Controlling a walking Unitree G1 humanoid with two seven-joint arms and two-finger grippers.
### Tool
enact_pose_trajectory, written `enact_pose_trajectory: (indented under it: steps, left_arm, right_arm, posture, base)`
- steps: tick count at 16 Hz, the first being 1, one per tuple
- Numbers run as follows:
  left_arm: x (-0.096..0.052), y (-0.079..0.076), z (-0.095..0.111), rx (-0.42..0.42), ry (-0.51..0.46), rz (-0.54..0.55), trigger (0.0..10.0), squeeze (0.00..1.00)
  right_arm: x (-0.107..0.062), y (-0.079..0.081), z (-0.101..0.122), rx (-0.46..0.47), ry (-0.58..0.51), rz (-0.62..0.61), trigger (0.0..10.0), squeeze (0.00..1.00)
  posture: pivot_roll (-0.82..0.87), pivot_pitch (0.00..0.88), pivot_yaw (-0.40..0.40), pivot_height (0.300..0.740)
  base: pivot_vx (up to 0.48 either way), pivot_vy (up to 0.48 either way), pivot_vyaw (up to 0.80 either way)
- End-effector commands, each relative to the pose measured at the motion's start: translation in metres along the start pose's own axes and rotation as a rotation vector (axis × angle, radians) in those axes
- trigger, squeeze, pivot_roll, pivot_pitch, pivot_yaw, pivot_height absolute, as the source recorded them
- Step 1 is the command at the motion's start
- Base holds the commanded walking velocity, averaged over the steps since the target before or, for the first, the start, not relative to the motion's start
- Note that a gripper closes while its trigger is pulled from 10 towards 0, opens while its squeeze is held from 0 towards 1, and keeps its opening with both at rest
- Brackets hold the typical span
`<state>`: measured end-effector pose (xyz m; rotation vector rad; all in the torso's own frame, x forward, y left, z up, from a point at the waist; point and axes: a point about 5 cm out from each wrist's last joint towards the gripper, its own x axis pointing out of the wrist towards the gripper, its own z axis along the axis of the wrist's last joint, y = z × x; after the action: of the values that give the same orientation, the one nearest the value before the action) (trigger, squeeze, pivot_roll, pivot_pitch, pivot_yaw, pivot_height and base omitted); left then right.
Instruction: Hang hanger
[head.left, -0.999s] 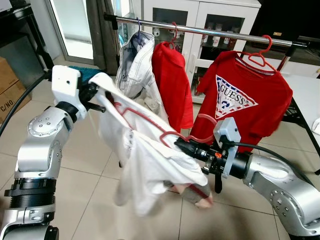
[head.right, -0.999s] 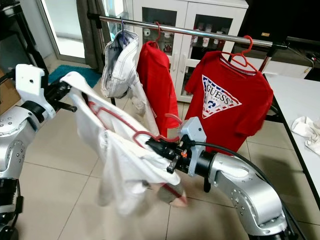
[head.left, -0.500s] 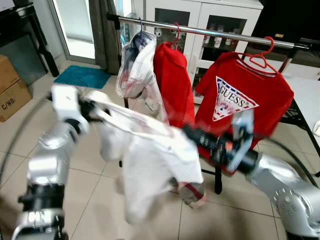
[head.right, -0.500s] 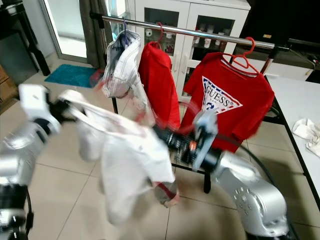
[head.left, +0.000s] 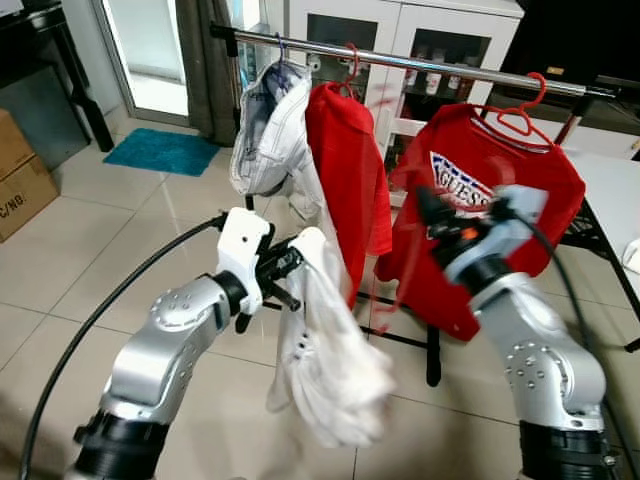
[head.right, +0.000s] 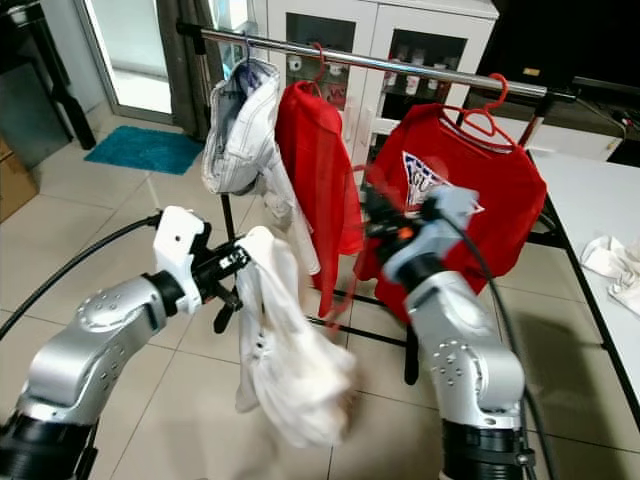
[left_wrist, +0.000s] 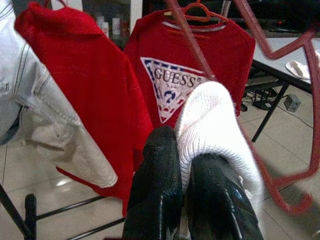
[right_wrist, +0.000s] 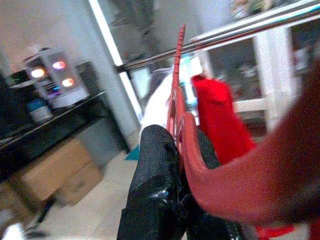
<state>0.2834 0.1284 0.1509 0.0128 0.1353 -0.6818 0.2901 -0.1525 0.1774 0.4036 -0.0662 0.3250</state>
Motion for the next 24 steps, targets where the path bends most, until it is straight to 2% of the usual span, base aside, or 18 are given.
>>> enact_pose_trajectory:
  steps: [1, 2, 4, 5, 6, 8, 10, 12, 14, 15, 21, 24]
  left_arm:
    - [-0.003, 0.001, 0.007, -0.011, -0.032, 0.019, 0.0, 0.0]
    - [-0.009, 0.006, 0.009, -0.017, -0.045, 0.072, 0.0, 0.0]
    - [-0.013, 0.012, 0.009, -0.001, -0.039, 0.138, 0.0, 0.0]
    - [-0.018, 0.027, 0.008, 0.05, -0.02, 0.284, 4.3, 0.0]
    - [-0.02, 0.031, 0.007, 0.07, -0.017, 0.338, 10.0, 0.0]
    - [-0.027, 0.033, 0.0, 0.067, -0.007, 0.396, 10.0, 0.0]
    - [-0.032, 0.023, -0.011, 0.083, 0.035, 0.383, 10.0, 0.0]
    - [-0.031, 0.014, -0.014, 0.071, 0.031, 0.362, 10.0, 0.0]
    - [-0.028, 0.012, -0.014, 0.066, 0.024, 0.353, 10.0, 0.0]
    - [-0.026, 0.011, -0.013, 0.068, 0.021, 0.344, 10.0, 0.0]
    - [-0.024, 0.007, -0.013, 0.061, 0.016, 0.328, 10.0, 0.0]
    - [-0.023, 0.007, -0.012, 0.054, 0.005, 0.331, 10.0, 0.0]
  right_arm:
    - [0.0, -0.004, 0.003, -0.024, -0.021, -0.026, 0.0, 0.0]
    - [-0.002, -0.009, 0.003, -0.058, -0.036, -0.08, 0.0, 0.0]
    - [-0.003, -0.012, -0.004, -0.111, 0.022, -0.097, 0.4, 0.0]
    - [-0.008, -0.01, -0.022, -0.211, 0.152, -0.055, 10.0, 0.0]
    - [-0.012, -0.009, -0.03, -0.262, 0.202, -0.039, 10.0, 0.0]
    - [-0.023, -0.01, -0.043, -0.294, 0.266, -0.059, 10.0, 0.0]
    - [-0.029, -0.01, -0.042, -0.308, 0.241, -0.085, 10.0, 0.0]
    - [-0.029, -0.011, -0.04, -0.299, 0.206, -0.122, 10.0, 0.0]
    - [-0.028, -0.006, -0.04, -0.216, 0.183, -0.101, 10.0, 0.0]
    - [-0.028, -0.008, -0.04, -0.262, 0.176, -0.133, 10.0, 0.0]
    - [-0.031, -0.009, -0.039, -0.22, 0.146, -0.153, 10.0, 0.0]
    - [-0.03, -0.009, -0.038, -0.236, 0.145, -0.161, 10.0, 0.0]
  posture:
    - [-0.1, 0.0, -0.038, 0.74]
    - [-0.09, 0.0, -0.035, 0.74]
    - [-0.09, 0.0, -0.035, 0.74]
    - [-0.08, 0.0, -0.035, 0.74]
    - [-0.08, 0.0, -0.035, 0.74]
    - [-0.08, 0.0, -0.038, 0.74]
    - [-0.08, 0.0, -0.049, 0.74]
    - [-0.08, 0.0, -0.046, 0.74]
    - [-0.08, 0.0, -0.043, 0.74]
    - [-0.08, 0.0, -0.041, 0.74]
    - [-0.1, 0.0, -0.037, 0.74]
    - [-0.1, 0.0, -0.037, 0.74]
  base:
    - [0.0, 0.0, 0.0]
    - [0.0, 0.0, 0.0]
    - [0.0, 0.0, 0.0]
    - [0.0, 0.0, 0.0]
    - [0.0, 0.0, 0.0]
    - [0.0, 0.0, -0.79]
    - [0.0, 0.0, -0.8]
    - [0.0, 0.0, -0.8]
    - [0.0, 0.0, -0.8]
    - [0.0, 0.0, -0.8]
    - [0.0, 0.0, -0.8]
    - [0.0, 0.0, -0.8]
